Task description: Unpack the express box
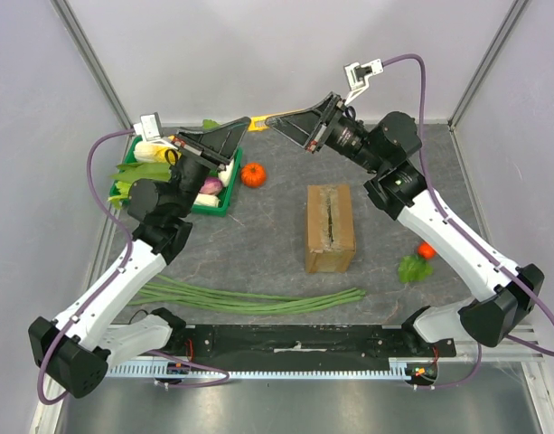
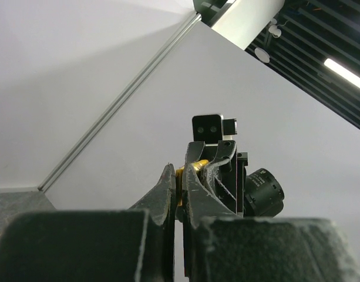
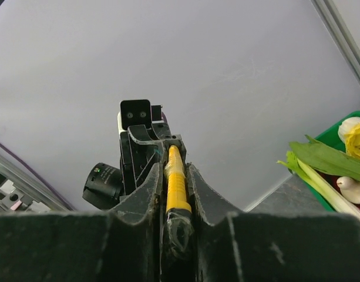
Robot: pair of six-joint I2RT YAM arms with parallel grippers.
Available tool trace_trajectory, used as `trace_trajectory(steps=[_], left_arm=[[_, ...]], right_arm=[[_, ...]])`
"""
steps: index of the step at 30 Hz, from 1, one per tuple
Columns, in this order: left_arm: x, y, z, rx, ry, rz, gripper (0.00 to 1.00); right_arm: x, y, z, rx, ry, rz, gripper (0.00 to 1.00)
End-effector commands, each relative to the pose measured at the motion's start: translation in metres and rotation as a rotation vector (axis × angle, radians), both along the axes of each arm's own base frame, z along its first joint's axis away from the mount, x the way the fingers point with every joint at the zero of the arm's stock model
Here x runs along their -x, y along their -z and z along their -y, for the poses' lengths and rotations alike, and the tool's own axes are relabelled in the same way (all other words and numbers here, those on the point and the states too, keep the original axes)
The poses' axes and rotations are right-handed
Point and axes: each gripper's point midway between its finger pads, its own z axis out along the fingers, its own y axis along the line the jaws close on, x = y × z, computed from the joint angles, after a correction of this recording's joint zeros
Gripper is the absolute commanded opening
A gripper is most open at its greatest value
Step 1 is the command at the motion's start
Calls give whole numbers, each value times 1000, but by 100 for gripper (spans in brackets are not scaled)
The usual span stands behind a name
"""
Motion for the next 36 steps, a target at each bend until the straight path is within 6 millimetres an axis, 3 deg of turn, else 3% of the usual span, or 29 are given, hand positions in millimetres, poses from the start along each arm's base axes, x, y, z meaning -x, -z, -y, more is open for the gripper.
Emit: trace_trajectory(steps=[1, 2, 4, 5, 7, 8, 10, 11, 13, 16, 20, 23, 26, 27, 30, 36], left_arm=[[6, 6, 2, -60, -4, 0, 7], [9, 6, 3, -70, 4, 7, 34], [11, 6, 3, -107, -6, 17, 57], [8, 16, 5, -145, -5, -18, 73], [8, 16, 5, -205, -25, -17, 80], [4, 33, 9, -266, -17, -75, 88], [-4, 45, 12, -343, -17, -110, 92], [-11, 64, 12, -399, -14, -174, 96], [-20, 78, 13, -445, 6, -220, 99], [-33, 118, 25, -525, 128, -291, 99], [-50, 194, 42, -621, 212, -461, 99], [-46, 247, 57, -686, 259, -557, 97], [-34, 280, 77, -742, 308, -607, 95], [-35, 298, 84, -763, 321, -645, 94], [-35, 326, 100, -796, 354, -709, 91], [-45, 357, 114, -838, 375, -806, 83]], right_arm=[[3, -9, 5, 44, 39, 51, 0], [1, -7, 6, 53, 51, 49, 0], [-3, -1, 12, 91, 89, 44, 0], [-5, -2, 21, 102, 122, 48, 0], [-17, 17, 34, 178, 202, 18, 0], [-21, 23, 49, 206, 251, -2, 0], [-35, 45, 69, 297, 364, -16, 0], [-35, 56, 82, 349, 409, -41, 0], [-46, 70, 106, 450, 544, -35, 0], [-48, 93, 135, 576, 665, -64, 0], [-44, 118, 171, 720, 796, -81, 0], [-40, 141, 185, 784, 838, -115, 0], [-36, 163, 188, 812, 832, -152, 0], [-35, 169, 188, 818, 826, -160, 0], [-35, 188, 185, 826, 805, -196, 0], [-40, 216, 177, 829, 780, -224, 0]])
